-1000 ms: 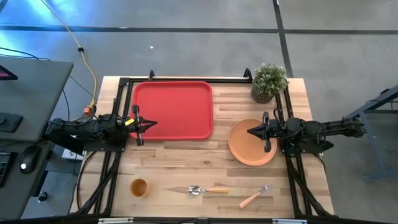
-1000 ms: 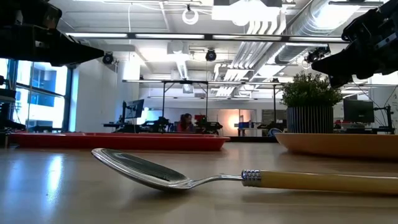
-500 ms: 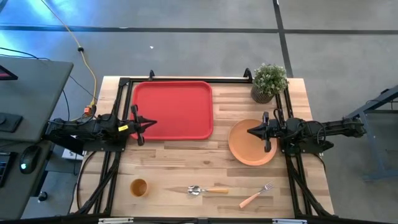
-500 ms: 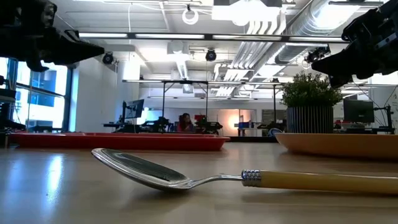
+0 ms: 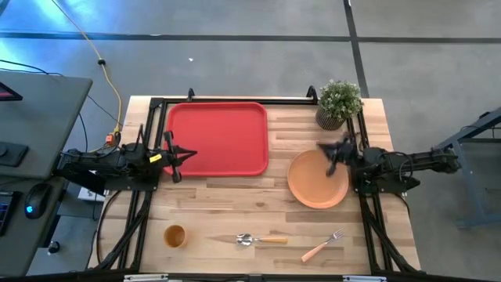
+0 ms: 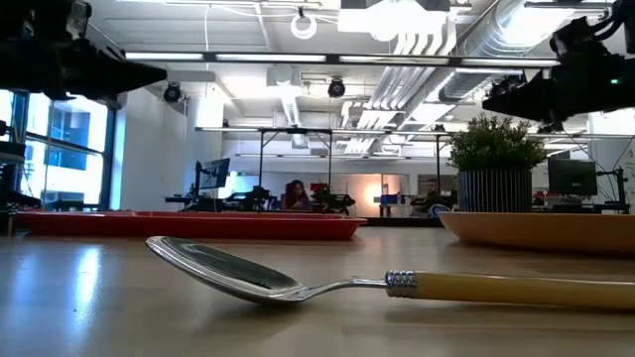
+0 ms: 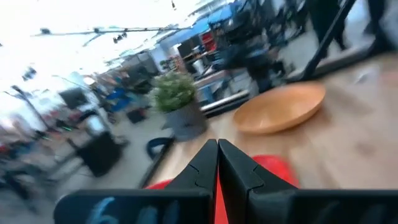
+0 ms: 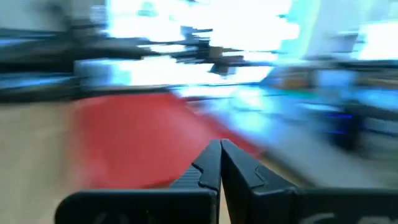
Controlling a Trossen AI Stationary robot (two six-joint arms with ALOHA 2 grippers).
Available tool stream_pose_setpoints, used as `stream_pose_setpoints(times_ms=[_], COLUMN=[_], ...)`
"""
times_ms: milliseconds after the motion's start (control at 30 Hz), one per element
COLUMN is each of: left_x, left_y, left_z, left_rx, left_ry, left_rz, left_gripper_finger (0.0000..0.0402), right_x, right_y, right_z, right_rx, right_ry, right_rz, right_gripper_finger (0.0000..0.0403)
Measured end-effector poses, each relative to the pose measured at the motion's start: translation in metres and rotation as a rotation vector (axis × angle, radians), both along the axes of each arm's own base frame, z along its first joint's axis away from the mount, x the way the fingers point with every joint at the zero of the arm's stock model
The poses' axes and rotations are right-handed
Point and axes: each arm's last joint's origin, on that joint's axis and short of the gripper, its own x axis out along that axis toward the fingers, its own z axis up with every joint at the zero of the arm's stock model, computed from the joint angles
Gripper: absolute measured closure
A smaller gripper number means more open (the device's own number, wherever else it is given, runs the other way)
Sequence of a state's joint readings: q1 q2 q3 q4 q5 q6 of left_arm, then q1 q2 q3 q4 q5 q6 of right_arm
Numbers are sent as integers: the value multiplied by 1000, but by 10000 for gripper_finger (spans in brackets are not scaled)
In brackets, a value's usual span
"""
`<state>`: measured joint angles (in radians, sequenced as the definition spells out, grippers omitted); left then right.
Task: Pick and place plate/cup/fork/spoon on tray
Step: Put the brown plate on the red tray
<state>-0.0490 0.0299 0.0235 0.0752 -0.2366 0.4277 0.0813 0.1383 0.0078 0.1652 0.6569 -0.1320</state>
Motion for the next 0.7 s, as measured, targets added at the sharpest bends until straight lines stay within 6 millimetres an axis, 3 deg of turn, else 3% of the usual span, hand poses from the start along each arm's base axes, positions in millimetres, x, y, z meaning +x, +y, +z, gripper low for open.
stream_pose_setpoints(times_ms=[100,200,333,567,700], left_x=[0,1,1,7,10], left_y=[-1,-1,-2,-9,-7], left_z=[2,8,14,12,16], left_rx=[-189,-184,-134,-17,-52], left_ry=[-56,-136,-194,-142,-182], left_rz=[-65,-67,-98,-327,-255], left_gripper_finger=[398,398,398,398,398], right_x=[-7,-11,-8,-5,-3], right_y=[-10,-15,-17,-19,-18], right_z=[2,-9,-13,-17,-17], right_rx=[88,159,201,205,305], right_ry=[-92,-89,-71,-20,-95], right_rz=[-358,-536,-484,-476,-410], right_gripper_finger=[402,402,402,402,402])
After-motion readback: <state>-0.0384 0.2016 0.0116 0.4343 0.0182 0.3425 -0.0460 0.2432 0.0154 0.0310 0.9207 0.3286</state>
